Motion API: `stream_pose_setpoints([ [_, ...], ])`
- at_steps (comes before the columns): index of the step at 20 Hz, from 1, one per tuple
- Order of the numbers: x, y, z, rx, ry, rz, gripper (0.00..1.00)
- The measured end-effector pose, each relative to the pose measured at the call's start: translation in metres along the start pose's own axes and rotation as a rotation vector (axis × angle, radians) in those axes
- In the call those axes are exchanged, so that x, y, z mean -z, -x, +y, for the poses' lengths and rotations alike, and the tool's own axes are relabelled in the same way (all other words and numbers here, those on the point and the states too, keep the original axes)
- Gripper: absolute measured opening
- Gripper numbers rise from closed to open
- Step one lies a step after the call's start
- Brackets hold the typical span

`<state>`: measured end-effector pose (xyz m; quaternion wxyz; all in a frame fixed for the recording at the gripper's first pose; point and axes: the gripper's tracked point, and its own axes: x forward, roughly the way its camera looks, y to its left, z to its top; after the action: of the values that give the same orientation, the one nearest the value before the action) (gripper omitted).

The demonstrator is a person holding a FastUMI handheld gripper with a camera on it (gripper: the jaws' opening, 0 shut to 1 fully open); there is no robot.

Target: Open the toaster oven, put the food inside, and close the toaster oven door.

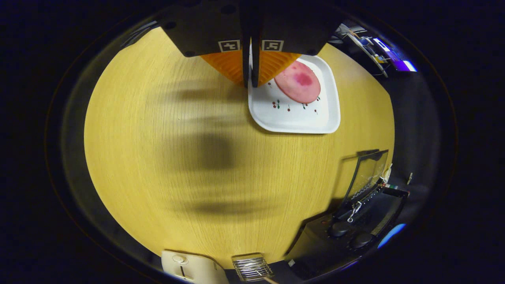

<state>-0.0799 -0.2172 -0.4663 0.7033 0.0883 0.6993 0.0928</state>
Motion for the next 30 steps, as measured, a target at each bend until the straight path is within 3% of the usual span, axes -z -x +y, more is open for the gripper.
stream_pose_setpoints([
  [5,0.008,0.017,0.017,-0.291,-0.333,-0.056,0.05],
  [12,0.005,0.006,0.079,-0.451,-0.596,-0.193,0.05],
  [16,-0.006,0.012,0.151,-0.470,-0.686,-0.271,0.05],
  [22,-0.067,0.001,0.233,-0.486,-0.910,-0.454,0.05],
  [30,-0.161,-0.034,0.288,-0.456,-1.149,-0.632,0.05],
])
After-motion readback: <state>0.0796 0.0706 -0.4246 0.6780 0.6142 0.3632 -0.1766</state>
